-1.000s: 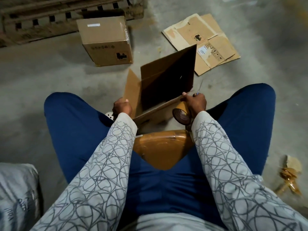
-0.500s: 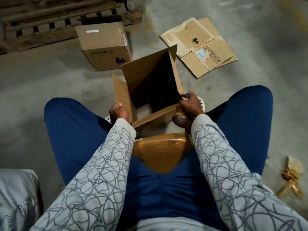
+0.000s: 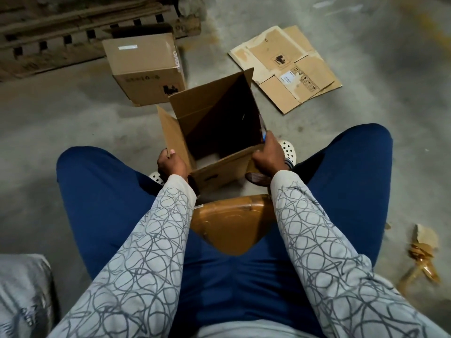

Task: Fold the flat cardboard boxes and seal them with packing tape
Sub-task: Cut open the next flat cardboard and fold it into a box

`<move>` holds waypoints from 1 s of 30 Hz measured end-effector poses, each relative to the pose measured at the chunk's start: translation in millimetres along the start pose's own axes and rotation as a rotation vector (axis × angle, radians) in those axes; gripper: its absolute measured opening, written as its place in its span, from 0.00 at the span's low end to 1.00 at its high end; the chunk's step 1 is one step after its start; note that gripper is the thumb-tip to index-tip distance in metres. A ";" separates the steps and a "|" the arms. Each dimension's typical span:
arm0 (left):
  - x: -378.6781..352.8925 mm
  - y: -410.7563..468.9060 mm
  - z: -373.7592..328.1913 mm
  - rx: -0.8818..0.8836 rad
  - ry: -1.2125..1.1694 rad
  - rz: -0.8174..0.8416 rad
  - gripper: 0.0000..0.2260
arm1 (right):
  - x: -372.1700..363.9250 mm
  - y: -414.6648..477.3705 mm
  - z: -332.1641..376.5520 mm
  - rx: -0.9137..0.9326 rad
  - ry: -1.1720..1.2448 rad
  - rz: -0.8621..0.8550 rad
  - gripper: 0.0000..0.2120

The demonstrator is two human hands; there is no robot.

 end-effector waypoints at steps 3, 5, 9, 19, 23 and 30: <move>1.2 -3.4 -1.0 -0.010 -0.002 0.008 0.12 | 14.5 7.6 11.7 0.061 -0.158 -0.117 0.25; 2.1 -1.7 1.4 0.011 -0.025 0.017 0.12 | 26.2 13.9 15.8 0.073 -0.244 -0.214 0.24; -2.2 -3.3 3.8 0.052 -0.087 0.061 0.12 | 28.8 23.6 22.7 0.176 -0.306 -0.204 0.28; -54.8 -42.5 -24.1 -0.324 0.427 0.539 0.19 | -11.4 18.1 7.4 0.198 -0.298 0.010 0.14; -83.6 -70.2 -13.6 -0.463 0.724 0.861 0.31 | -12.8 17.9 -5.9 0.141 -0.281 0.034 0.14; -103.8 -65.1 -3.7 -0.644 1.032 0.964 0.32 | -16.7 8.4 -9.7 0.121 -0.270 0.046 0.17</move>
Point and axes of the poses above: each hand's wrist, its own y-axis towards the middle knuckle, its own x-axis out of the back of the hand, z = x × y, the point moved 9 cm from there along y, towards the middle knuckle, and after that the axes turned 1 degree about -z, right-handed, at the moved point
